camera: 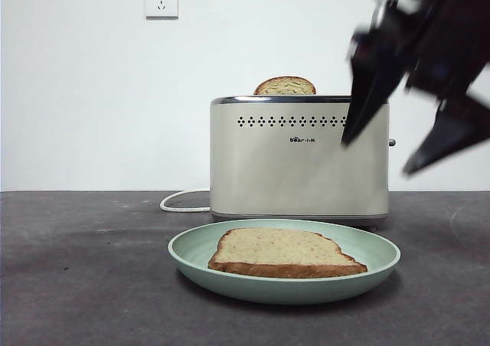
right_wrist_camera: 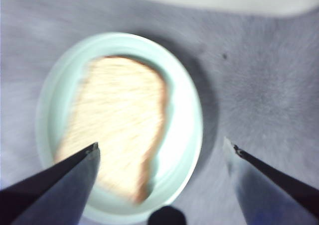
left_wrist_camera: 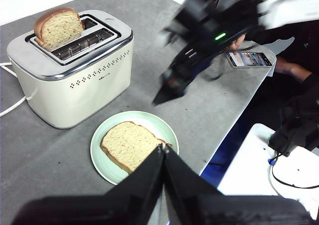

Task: Take the bread from the toaster,put the bread on the plate,put the plate on the table

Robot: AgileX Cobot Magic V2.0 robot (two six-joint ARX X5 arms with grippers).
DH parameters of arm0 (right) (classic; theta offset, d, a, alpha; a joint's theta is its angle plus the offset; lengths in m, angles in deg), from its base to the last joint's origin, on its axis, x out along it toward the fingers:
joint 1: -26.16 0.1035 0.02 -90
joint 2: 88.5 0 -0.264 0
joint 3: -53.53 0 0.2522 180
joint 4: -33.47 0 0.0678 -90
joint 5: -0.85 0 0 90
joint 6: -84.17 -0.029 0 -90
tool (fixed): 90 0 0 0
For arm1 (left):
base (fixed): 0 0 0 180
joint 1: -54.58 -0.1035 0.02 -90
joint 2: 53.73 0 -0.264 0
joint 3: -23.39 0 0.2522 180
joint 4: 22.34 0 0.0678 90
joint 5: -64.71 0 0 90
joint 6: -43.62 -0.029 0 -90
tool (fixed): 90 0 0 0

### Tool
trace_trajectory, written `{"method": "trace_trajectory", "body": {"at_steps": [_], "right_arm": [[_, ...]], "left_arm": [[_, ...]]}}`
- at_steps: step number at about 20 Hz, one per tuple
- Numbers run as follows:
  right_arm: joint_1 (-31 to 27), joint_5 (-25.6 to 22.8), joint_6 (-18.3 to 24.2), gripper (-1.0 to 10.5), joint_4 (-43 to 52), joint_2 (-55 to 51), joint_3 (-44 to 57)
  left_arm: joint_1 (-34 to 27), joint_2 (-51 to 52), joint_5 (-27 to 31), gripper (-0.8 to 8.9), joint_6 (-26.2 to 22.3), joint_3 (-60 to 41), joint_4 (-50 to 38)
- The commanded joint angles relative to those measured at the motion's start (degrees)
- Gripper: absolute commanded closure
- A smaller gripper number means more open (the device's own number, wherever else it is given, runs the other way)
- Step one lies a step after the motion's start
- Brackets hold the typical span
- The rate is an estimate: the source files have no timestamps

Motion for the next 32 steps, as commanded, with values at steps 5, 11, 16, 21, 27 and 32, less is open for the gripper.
{"method": "trace_trajectory", "body": {"at_steps": [5, 11, 16, 21, 27, 32], "right_arm": [[4.37, 0.09, 3.63, 5.4, -12.57, -22.82, 0.37], [10.99, 0.07, 3.58, 5.4, -20.87, -36.00, 0.35], [12.55, 0.07, 3.61, 9.3, -22.10, -39.47, 0.37], [12.55, 3.02, 3.85, 9.6, -22.69, -39.36, 0.37], [12.52, 2.67, 4.00, 9.4, -22.67, -39.41, 0.35], [12.52, 2.64, 4.00, 9.4, -22.67, -39.41, 0.35]], "left_arm": [[0.02, 0.17, 0.09, 8.21, -0.66, -0.04, -0.31], [0.02, 0.17, 0.09, 8.21, -0.61, -0.04, -0.26], [0.02, 0.17, 0.09, 8.21, -0.20, -0.04, -0.24], [0.02, 0.17, 0.11, 8.21, -0.20, -0.04, -0.07], [0.02, 0.17, 0.28, 8.18, -0.22, -0.04, 0.59], [0.02, 0.17, 0.28, 8.18, -0.22, -0.02, 1.27]]}}
